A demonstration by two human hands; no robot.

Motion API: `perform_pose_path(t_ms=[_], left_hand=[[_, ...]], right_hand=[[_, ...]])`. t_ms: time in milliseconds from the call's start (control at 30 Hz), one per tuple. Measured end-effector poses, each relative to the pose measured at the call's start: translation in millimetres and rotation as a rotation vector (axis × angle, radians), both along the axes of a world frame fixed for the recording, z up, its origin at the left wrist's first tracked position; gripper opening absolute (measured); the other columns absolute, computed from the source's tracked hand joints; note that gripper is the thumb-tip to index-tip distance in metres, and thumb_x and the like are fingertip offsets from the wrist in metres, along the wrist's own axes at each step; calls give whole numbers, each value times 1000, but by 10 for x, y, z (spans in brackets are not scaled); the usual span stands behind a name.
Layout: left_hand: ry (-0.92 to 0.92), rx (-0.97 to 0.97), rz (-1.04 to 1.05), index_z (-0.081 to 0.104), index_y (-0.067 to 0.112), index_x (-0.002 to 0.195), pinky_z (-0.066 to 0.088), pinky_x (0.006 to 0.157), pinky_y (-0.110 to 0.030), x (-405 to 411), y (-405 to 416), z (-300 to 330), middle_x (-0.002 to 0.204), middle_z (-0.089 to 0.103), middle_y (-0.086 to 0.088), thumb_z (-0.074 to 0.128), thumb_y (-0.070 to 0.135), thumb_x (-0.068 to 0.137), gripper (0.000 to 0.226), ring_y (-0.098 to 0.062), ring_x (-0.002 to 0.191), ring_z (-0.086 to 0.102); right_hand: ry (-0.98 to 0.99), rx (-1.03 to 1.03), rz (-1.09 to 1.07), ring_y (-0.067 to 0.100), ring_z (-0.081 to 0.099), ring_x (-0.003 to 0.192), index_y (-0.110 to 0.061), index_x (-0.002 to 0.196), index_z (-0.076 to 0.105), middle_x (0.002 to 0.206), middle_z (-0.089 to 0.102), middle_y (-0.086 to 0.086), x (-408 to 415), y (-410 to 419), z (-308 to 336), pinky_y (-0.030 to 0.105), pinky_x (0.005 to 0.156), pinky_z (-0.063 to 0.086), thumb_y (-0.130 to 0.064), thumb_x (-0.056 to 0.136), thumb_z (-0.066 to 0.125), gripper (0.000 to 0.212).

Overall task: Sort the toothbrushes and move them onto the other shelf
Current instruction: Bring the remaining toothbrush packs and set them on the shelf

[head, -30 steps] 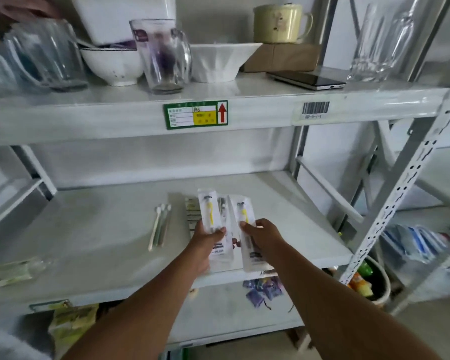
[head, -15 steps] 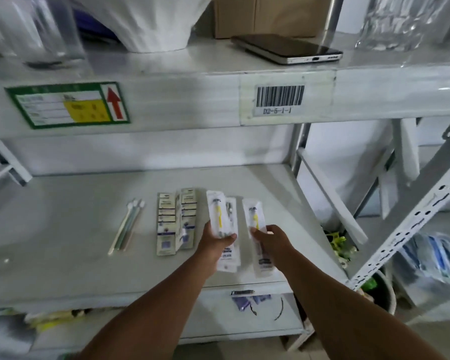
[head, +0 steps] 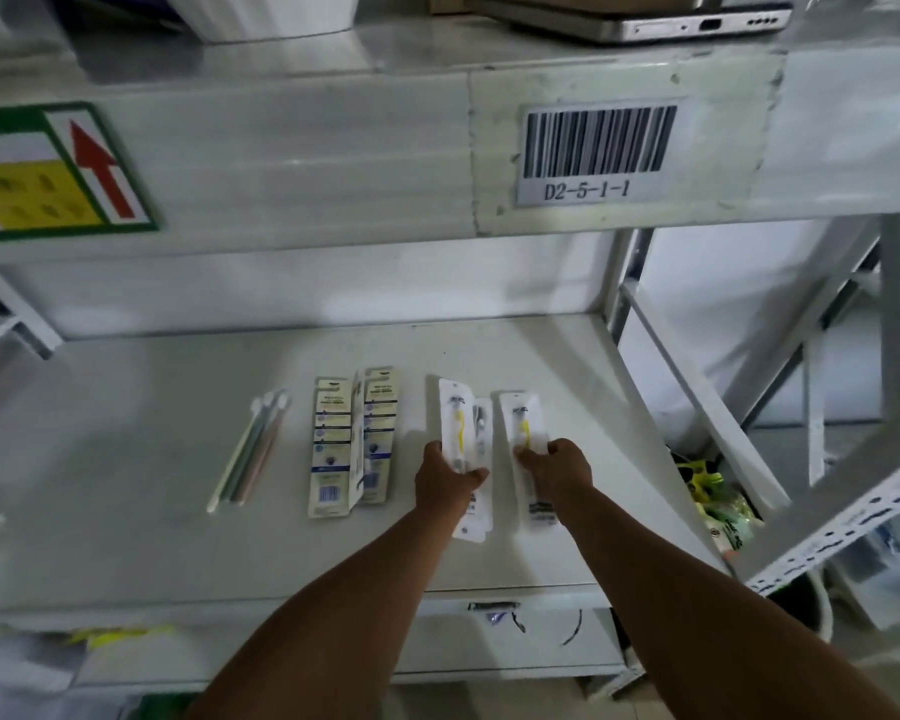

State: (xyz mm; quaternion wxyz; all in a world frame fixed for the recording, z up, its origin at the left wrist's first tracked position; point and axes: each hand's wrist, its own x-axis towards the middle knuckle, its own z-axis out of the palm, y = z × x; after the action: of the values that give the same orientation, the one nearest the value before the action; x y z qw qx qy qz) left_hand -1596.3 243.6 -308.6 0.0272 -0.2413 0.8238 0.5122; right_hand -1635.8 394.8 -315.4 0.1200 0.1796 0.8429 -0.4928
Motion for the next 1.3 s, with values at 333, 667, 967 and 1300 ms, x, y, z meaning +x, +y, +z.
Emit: perform_pose_path(t_ms=[333, 667, 967, 1300], left_hand=[[-3, -197, 28, 42, 6, 130, 46, 96, -41, -117, 19, -15, 124, 48, -20, 82, 31, 70, 76, -35, 113, 53], [-71, -351, 18, 44, 5, 125, 37, 100, -39, -151, 83, -46, 124, 52, -19, 75, 46, 73, 73, -35, 115, 49], [-85, -330, 25, 44, 6, 129, 40, 97, -37, -77, 10, -28, 125, 52, -19, 76, 43, 73, 75, -34, 115, 50], [-84, -359, 12, 46, 7, 125, 48, 93, -37, -33, -57, -43, 124, 52, -15, 75, 48, 72, 73, -30, 114, 53]], right_hand=[[-4, 123, 30, 32, 61, 104, -4, 118, 53, 116, 59, 13, -126, -103, 33, 32, 74, 47, -43, 79, 73, 59], [29, 272, 36, 33, 56, 112, -6, 118, 50, 119, 57, 13, -53, -95, 106, 38, 83, 50, -40, 84, 68, 51], [-2, 275, 29, 35, 46, 122, -6, 125, 45, 126, 50, 16, 16, -51, 118, 42, 93, 44, -42, 87, 65, 57], [6, 270, 13, 38, 49, 117, -9, 121, 41, 122, 49, 17, 18, -150, 132, 46, 90, 47, -40, 84, 68, 55]])
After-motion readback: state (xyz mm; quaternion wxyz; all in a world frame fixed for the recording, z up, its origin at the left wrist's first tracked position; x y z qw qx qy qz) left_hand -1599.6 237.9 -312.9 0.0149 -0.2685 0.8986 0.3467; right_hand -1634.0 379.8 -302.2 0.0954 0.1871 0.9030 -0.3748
